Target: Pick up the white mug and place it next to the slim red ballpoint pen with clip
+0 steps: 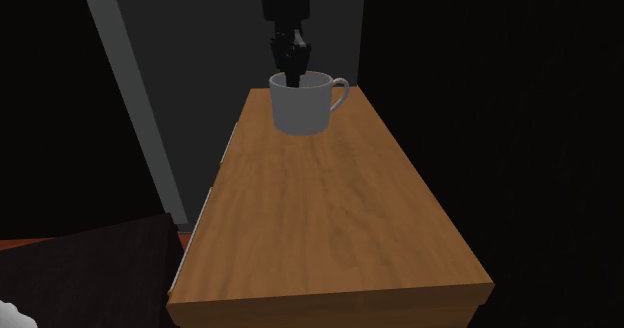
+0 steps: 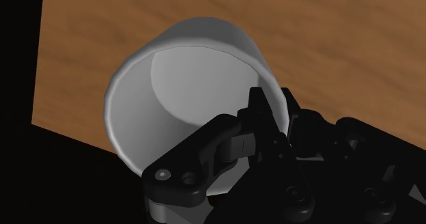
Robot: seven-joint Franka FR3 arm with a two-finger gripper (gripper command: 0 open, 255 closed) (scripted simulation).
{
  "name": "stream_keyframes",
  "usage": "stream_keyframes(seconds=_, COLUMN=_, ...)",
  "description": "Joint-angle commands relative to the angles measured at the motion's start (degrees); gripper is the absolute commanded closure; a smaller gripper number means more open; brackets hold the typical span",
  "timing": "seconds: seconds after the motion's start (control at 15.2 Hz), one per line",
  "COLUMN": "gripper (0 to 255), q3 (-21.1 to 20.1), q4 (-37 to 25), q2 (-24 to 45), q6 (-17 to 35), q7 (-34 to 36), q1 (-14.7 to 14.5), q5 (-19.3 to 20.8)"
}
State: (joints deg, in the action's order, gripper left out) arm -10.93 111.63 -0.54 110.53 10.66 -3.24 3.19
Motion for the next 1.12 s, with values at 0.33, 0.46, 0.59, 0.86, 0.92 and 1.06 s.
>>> stream_keyframes(seconds=0.33, gripper=255, q3=-3.20, q4=-6.73, q2=4.37, q6=-2.86, q7=6.69, q1=-3.36, q5=0.95)
stream_keyframes(seconds=0.46, gripper=255, q3=-4.35, q4=-9.62, q2=6.68, q6=-3.68, q7=9.39, q1=-4.82, q5=1.60)
stream_keyframes(seconds=0.59, gripper=255, q3=-5.39, q4=-12.83, q2=9.21, q6=-4.64, q7=12.06, q1=-6.37, q5=2.37)
stream_keyframes(seconds=0.86, gripper=255, q3=-7.12, q4=-20.39, q2=14.97, q6=-7.07, q7=17.18, q1=-9.84, q5=4.26)
stream_keyframes(seconds=0.92, gripper=255, q3=-7.44, q4=-22.55, q2=16.56, q6=-7.80, q7=18.39, q1=-10.82, q5=4.78)
stream_keyframes(seconds=1.06, gripper=255, q3=-8.01, q4=-27.26, q2=19.95, q6=-9.45, q7=20.73, q1=-12.88, q5=5.90)
